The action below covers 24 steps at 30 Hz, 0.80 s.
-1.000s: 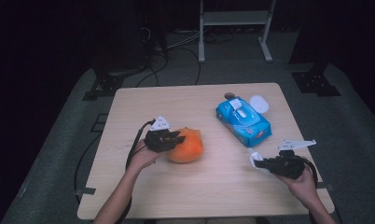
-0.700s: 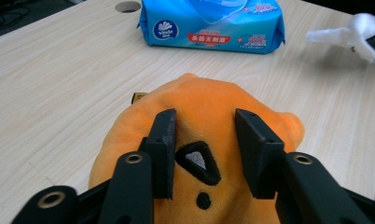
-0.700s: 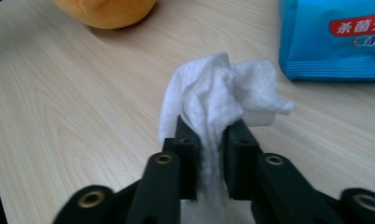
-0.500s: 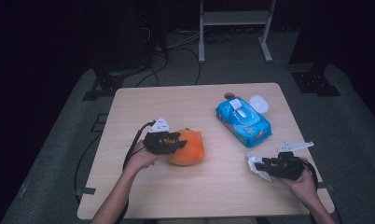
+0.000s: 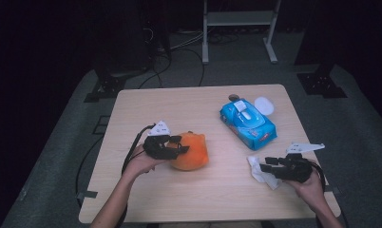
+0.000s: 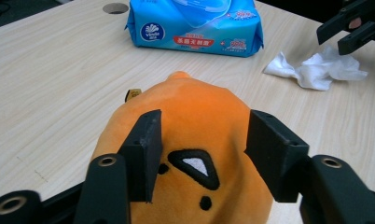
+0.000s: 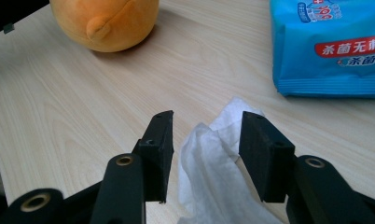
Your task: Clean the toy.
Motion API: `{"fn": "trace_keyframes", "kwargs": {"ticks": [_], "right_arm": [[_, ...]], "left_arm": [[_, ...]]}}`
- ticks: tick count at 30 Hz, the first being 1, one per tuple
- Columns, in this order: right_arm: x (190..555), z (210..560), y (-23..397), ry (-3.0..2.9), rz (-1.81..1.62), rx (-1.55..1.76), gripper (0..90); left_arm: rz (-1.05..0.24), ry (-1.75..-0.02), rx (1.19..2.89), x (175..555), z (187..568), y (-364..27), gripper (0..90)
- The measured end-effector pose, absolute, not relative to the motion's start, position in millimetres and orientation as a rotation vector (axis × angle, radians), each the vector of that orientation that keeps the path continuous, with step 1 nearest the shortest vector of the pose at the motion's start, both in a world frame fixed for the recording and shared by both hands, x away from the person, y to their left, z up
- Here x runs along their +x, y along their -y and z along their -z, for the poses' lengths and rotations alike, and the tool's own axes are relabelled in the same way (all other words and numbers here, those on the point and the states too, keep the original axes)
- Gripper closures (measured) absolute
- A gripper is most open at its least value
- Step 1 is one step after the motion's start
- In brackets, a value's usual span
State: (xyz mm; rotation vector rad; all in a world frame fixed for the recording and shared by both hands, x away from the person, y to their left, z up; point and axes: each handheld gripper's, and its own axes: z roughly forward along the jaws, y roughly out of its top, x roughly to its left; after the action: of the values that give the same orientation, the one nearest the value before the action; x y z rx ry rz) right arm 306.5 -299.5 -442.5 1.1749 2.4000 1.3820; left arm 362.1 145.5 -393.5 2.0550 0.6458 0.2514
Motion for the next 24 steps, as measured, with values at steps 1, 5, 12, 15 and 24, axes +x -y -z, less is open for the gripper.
{"fn": "trace_keyframes", "kwargs": {"ticks": [1,5,12,15,24], "right_arm": [[306,442,299,-2.398,-1.387,1.175,52.9],[306,440,300,-2.391,-1.399,1.178,52.1],[305,437,301,-2.38,-1.411,1.17,51.4],[305,437,300,-2.383,-1.412,1.173,50.8],[305,437,301,-2.381,-1.414,1.179,50.4]], "left_arm": [[-0.254,-0.644,2.054,361,393,-146,43.6],[-0.247,-0.65,2.045,357,391,-148,40.2],[-0.236,-0.648,2.036,350,386,-155,37.1],[-0.238,-0.654,2.037,347,386,-158,36.5],[-0.242,-0.674,2.031,339,388,-170,34.9]]}}
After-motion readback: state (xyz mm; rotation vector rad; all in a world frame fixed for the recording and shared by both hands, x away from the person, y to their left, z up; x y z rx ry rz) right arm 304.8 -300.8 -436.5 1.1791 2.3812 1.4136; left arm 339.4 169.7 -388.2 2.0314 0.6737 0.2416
